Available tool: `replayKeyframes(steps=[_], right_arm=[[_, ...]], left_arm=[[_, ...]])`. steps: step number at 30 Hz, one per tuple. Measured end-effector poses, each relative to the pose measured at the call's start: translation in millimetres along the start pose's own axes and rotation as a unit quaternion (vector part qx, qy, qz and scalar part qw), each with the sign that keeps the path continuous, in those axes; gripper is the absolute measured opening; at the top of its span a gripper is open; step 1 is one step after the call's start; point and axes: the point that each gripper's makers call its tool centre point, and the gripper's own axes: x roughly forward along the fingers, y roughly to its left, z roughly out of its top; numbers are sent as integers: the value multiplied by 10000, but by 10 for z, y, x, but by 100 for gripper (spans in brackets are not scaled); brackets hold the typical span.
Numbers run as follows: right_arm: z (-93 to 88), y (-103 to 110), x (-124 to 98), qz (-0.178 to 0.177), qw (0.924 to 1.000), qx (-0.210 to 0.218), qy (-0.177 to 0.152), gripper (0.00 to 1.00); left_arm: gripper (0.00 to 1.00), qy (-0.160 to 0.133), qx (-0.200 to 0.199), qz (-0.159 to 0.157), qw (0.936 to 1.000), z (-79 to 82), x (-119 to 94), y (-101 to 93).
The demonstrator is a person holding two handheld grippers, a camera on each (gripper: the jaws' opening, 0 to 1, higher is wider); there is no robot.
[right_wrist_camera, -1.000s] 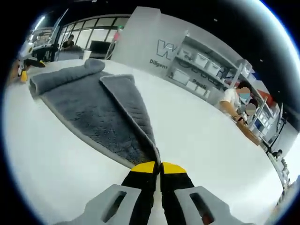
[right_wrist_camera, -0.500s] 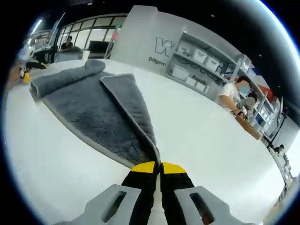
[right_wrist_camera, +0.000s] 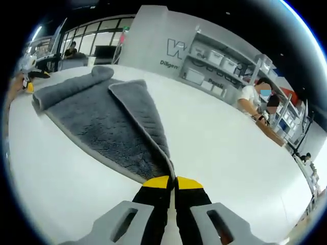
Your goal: Open the folded towel by lifting each exposed corner and separating the folded layers until the towel lies flat within the target outline without major curled edges
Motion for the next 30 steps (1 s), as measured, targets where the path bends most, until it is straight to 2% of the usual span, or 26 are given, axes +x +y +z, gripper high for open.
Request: replayKeyframes(steps=[5,9,12,15,21,27,30], right_arm=[[26,-13,-11,-132,9997,-180,-46,4],[88,-98,-73,-340,9993,-118,-105,27],[142,-71,-76,-309,9991,-279,-51,36],[270,-17,-76,-277,9988,-362,-171,36],[756,249,-12,29,9959,-599,-670,33],[1145,562,193,325,9901,-1019,-913,32],[1289,718,331,514,9865,-1203,-982,26]], left_arm=[[100,10,6,10,10000,-3,0,7],[100,21,32,-14,10000,-5,4,-14],[100,40,49,-5,10000,-10,6,-12],[100,52,84,-13,10000,-8,9,-25],[100,35,85,-13,10000,0,2,-26],[100,19,93,-18,10000,8,-2,-32],[100,16,94,-17,10000,10,-2,-34]])
